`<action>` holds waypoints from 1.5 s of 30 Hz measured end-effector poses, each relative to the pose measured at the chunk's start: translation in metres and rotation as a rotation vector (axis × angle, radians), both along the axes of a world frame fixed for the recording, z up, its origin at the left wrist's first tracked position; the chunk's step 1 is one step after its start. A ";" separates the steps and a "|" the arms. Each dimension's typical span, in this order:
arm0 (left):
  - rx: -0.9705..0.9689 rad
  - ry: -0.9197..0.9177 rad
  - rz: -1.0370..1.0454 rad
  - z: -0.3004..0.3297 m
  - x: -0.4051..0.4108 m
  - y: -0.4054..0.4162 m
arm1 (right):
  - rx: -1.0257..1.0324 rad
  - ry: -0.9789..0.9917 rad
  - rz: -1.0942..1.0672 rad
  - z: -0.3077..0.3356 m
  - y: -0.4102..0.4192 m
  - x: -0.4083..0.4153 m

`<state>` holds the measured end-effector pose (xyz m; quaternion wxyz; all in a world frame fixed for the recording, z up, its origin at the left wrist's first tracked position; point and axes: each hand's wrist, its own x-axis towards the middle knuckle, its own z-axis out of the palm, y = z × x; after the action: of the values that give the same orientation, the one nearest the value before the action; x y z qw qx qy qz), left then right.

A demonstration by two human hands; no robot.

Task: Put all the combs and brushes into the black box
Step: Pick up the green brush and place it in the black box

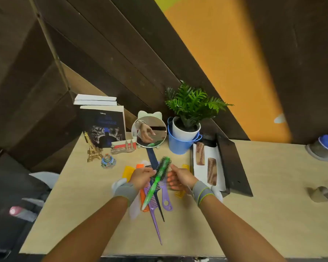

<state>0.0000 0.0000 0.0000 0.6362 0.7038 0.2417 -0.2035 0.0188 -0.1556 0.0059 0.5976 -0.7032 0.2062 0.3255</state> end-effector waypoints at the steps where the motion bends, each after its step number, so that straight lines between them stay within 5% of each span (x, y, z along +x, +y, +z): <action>1: 0.042 -0.020 -0.030 -0.001 0.004 -0.004 | 0.008 0.008 -0.015 0.001 0.000 0.001; 24: 0.530 -0.059 -0.359 -0.016 0.040 -0.030 | 0.104 0.047 -0.133 -0.013 -0.031 0.028; 31: 0.061 0.011 -0.151 -0.014 0.038 -0.012 | 0.103 0.039 -0.140 -0.009 -0.021 0.035; 40: -0.278 -0.074 -0.082 0.002 0.042 0.014 | 0.100 0.009 -0.122 0.002 0.012 0.031; 45: -0.315 -0.126 -0.181 0.019 0.047 0.013 | 0.184 -0.097 -0.155 0.018 0.022 0.036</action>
<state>0.0473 0.0131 0.0193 0.7314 0.6258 0.1025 -0.2509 0.0552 -0.1339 0.0236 0.6924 -0.6420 0.2002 0.2615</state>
